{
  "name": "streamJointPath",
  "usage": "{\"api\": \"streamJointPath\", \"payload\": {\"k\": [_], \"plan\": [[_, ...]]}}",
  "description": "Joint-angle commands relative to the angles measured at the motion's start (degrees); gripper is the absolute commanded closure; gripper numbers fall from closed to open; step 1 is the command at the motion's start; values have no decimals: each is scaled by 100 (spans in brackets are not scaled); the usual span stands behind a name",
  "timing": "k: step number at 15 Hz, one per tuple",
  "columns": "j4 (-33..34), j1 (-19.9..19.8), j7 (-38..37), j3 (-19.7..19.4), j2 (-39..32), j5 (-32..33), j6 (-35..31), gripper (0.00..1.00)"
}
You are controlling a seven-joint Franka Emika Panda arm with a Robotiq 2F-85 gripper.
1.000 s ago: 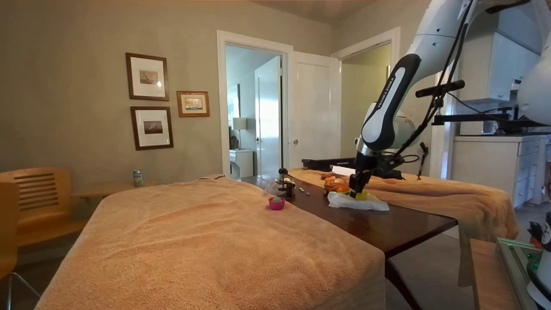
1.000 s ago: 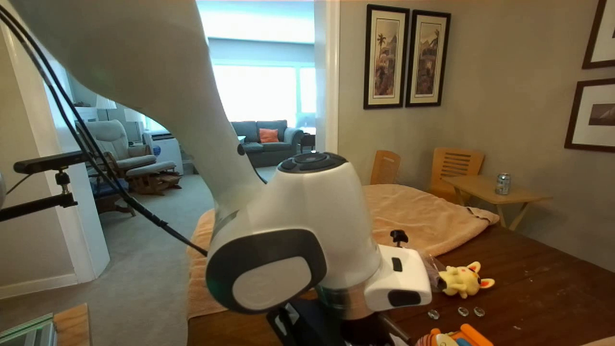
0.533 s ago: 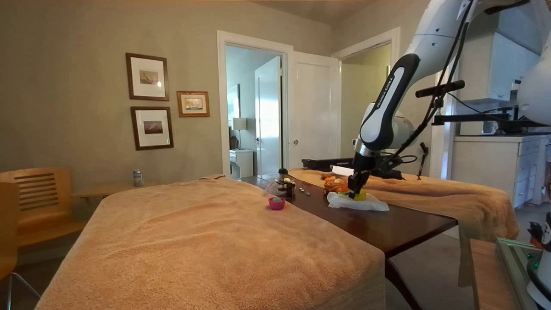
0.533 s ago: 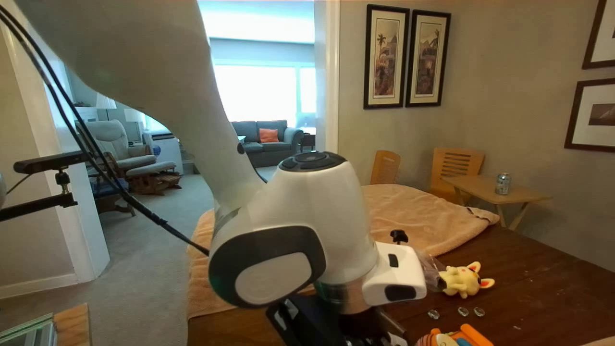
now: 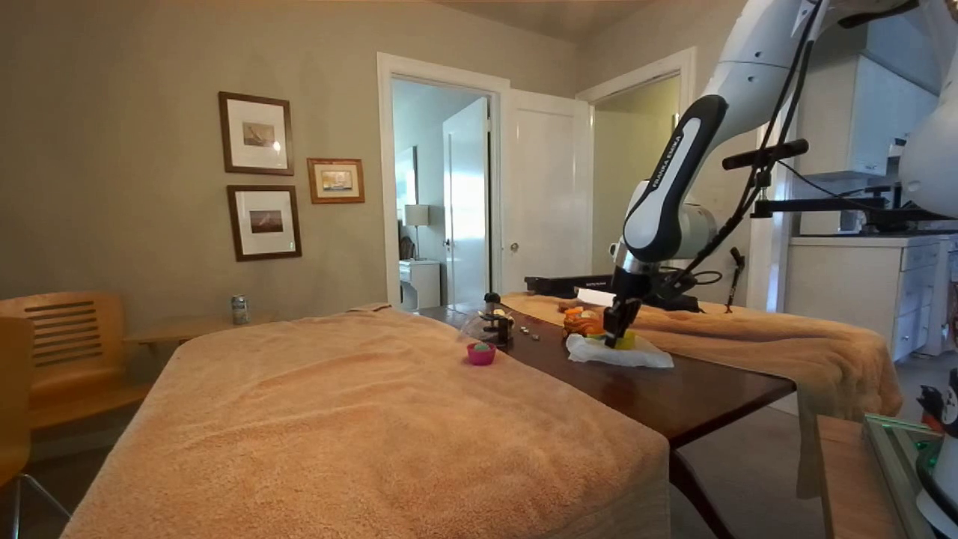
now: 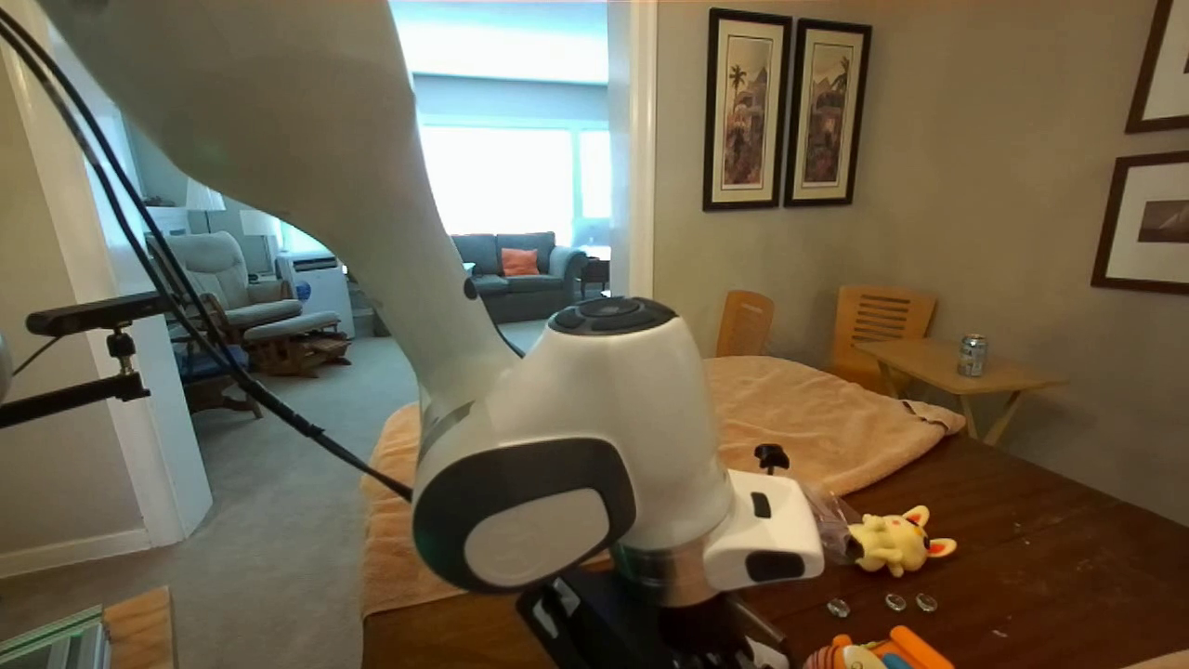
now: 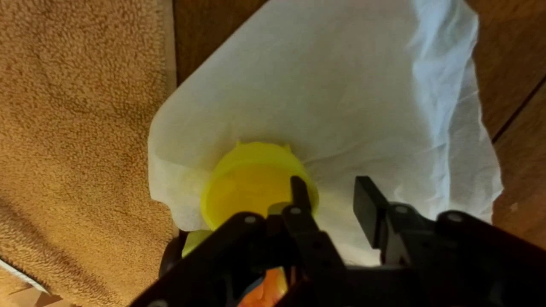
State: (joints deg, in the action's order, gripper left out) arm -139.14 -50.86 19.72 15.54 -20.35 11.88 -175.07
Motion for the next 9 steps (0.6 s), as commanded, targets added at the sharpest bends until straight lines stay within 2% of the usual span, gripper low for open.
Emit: {"api": "streamJointPath", "payload": {"k": [1,9], "plan": [[137,-23,147,56,-37,57,131,67],[170,262,115,-21,-5,196,139,68]]}}
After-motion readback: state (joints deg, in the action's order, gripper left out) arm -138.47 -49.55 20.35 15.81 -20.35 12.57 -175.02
